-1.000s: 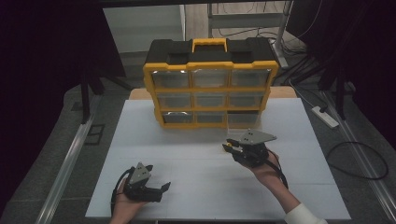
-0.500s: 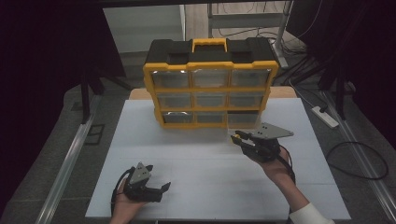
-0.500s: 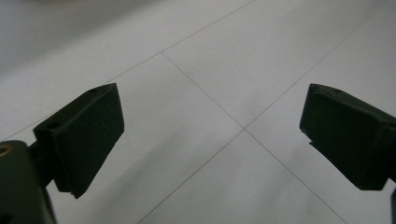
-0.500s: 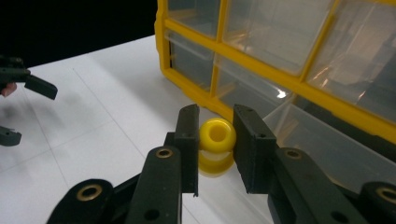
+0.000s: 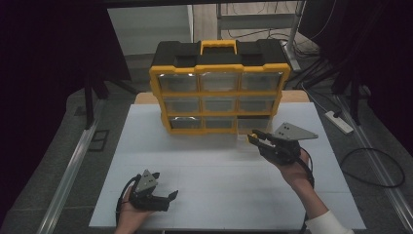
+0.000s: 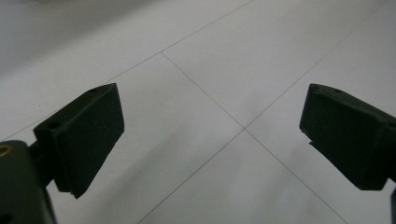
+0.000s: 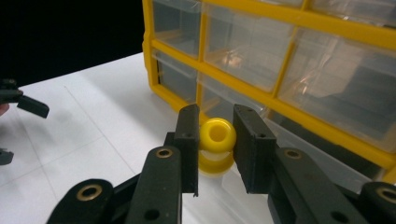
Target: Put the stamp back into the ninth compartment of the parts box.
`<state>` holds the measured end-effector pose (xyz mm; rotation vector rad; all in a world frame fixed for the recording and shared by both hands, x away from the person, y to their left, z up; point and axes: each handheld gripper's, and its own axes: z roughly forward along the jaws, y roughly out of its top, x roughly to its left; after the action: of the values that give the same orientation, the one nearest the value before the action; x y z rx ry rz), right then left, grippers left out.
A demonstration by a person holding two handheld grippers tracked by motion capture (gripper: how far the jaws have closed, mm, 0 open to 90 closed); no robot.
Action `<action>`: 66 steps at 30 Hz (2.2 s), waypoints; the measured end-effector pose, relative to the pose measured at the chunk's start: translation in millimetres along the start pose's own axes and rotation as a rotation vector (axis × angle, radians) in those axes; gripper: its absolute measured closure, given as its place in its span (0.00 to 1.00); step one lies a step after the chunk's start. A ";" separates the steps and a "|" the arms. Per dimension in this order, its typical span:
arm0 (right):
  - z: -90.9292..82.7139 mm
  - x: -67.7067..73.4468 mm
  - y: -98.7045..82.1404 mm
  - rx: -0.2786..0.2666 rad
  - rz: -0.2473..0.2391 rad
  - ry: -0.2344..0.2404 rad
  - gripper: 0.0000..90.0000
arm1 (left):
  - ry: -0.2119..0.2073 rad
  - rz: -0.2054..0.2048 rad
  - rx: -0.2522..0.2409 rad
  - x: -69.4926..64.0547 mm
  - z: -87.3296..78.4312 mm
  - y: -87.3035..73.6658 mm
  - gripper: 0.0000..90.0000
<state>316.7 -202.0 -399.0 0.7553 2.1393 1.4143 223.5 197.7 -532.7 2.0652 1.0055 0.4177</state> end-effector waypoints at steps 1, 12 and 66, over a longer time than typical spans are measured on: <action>-0.8 -1.7 1.2 -0.004 0.001 -0.006 0.80 | 0.000 0.000 0.001 0.0 0.1 0.0 0.07; -2.4 -20.2 6.3 -0.029 0.027 -0.042 0.80 | -0.001 0.000 0.000 -0.4 0.2 -0.2 0.07; 46.3 -63.0 -28.3 0.137 0.073 -0.100 0.68 | -0.010 0.008 0.010 -0.8 0.0 -0.6 0.07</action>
<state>387.9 -221.8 -437.2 0.9441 2.1676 1.2468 222.7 197.2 -533.1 2.0788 0.9960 0.4062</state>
